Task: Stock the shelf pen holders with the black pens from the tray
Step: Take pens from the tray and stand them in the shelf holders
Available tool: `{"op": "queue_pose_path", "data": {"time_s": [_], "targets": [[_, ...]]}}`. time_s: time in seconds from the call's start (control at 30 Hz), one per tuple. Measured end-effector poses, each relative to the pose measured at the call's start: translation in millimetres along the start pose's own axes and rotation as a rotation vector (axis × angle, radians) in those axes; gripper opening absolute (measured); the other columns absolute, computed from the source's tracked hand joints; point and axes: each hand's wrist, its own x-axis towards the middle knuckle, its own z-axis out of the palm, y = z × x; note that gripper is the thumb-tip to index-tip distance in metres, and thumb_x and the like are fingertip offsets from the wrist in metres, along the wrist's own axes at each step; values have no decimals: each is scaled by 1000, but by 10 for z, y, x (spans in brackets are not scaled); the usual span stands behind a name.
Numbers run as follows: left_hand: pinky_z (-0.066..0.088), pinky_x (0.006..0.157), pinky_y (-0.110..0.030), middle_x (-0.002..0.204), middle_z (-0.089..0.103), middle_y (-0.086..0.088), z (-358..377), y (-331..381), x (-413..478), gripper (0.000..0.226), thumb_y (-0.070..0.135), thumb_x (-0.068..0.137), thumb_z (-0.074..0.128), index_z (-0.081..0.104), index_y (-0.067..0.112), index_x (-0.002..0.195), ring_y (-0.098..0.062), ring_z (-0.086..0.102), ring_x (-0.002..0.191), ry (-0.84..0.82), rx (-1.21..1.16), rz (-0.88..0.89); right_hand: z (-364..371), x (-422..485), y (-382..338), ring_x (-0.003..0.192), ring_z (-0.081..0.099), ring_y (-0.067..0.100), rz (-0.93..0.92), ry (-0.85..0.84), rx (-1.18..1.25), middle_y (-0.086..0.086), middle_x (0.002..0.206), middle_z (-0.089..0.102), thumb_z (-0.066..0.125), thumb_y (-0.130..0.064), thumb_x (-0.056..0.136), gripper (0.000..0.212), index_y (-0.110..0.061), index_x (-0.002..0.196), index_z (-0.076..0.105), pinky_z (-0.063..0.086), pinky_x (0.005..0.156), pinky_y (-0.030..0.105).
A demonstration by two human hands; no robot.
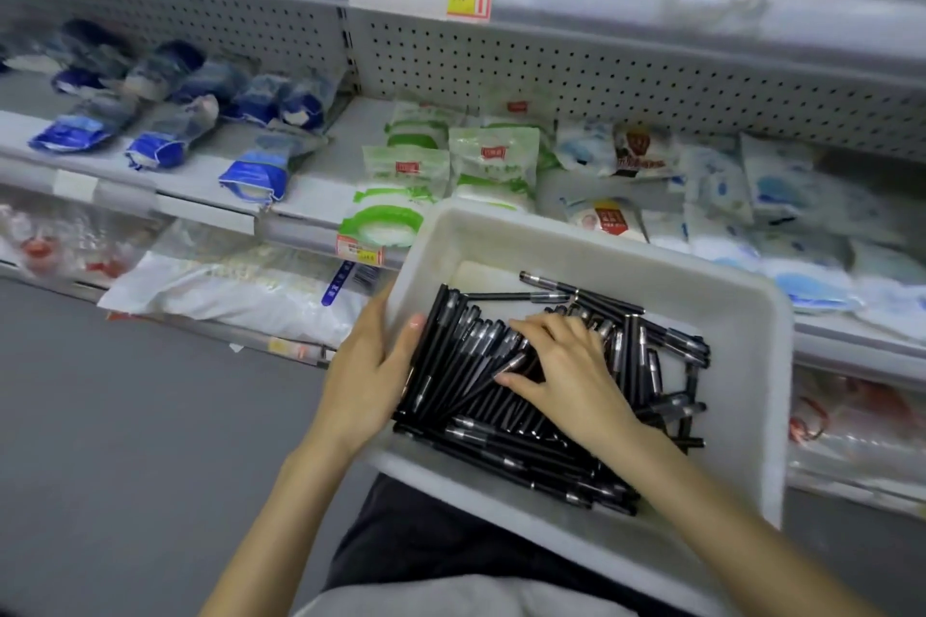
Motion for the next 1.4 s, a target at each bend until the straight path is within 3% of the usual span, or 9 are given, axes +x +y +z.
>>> {"op": "queue_pose_path", "data": {"time_s": [0.13,0.27,0.33,0.57,0.73,0.9,1.13,1.3,1.4], "targets": [[35,87,-15,118,59,20,13,-50,21,35,38,98,46,50,27,131,2,52,111,5,-14,-37,74,-60,-57,120,38,9,60,80,309,-9,128,38,64,-39,86,52,-23,134,50,25,106,23],[35,82,-3,117,62,18,11,-81,51,36,41,98,44,52,28,131,1,55,110,-2,-27,-54,11,-7,-130,96,57,0,107,143,676,-13,111,50,68,-19,86,21,-29,105,65,44,90,15],[36,81,-2,115,62,19,0,-56,56,37,42,98,44,52,28,131,3,56,108,-3,-42,-61,-30,17,-186,85,61,0,138,182,793,-13,105,56,69,-10,85,25,-33,93,63,48,78,12],[29,79,5,136,48,15,-148,241,222,49,43,98,40,41,22,143,4,43,117,11,-78,-20,-246,117,-349,71,64,2,201,155,928,-1,95,68,71,0,80,33,-31,88,62,52,71,16],[34,103,-24,143,46,6,-506,717,427,60,52,93,40,39,20,144,-4,43,127,115,-43,186,-1049,214,-378,82,70,14,151,215,1049,3,94,71,71,-1,80,29,-18,100,61,57,77,26],[33,80,4,128,50,14,-860,1404,684,45,39,99,43,42,20,139,20,49,101,358,-153,366,-2061,322,-686,93,70,26,-107,224,1286,10,95,72,72,-1,67,38,-8,102,57,57,83,32],[31,104,-30,146,40,-8,-1111,2050,1469,56,40,99,42,25,14,147,-17,39,131,549,-71,458,-3449,759,-1231,95,68,15,-517,586,930,4,99,71,60,6,86,25,-12,103,55,56,80,26],[26,110,-36,156,23,-11,-1105,1943,1898,72,44,98,42,5,14,153,-22,27,140,542,83,437,-3767,1249,-1269,98,66,9,-518,780,755,6,105,67,62,2,88,25,-9,108,52,54,89,28],[29,109,-42,153,30,-15,-1104,1893,2032,77,50,96,38,3,13,153,-29,32,138,570,161,386,-3710,1544,-1231,94,66,10,-454,836,703,5,102,66,66,-1,86,23,-15,100,54,55,87,30]]}}
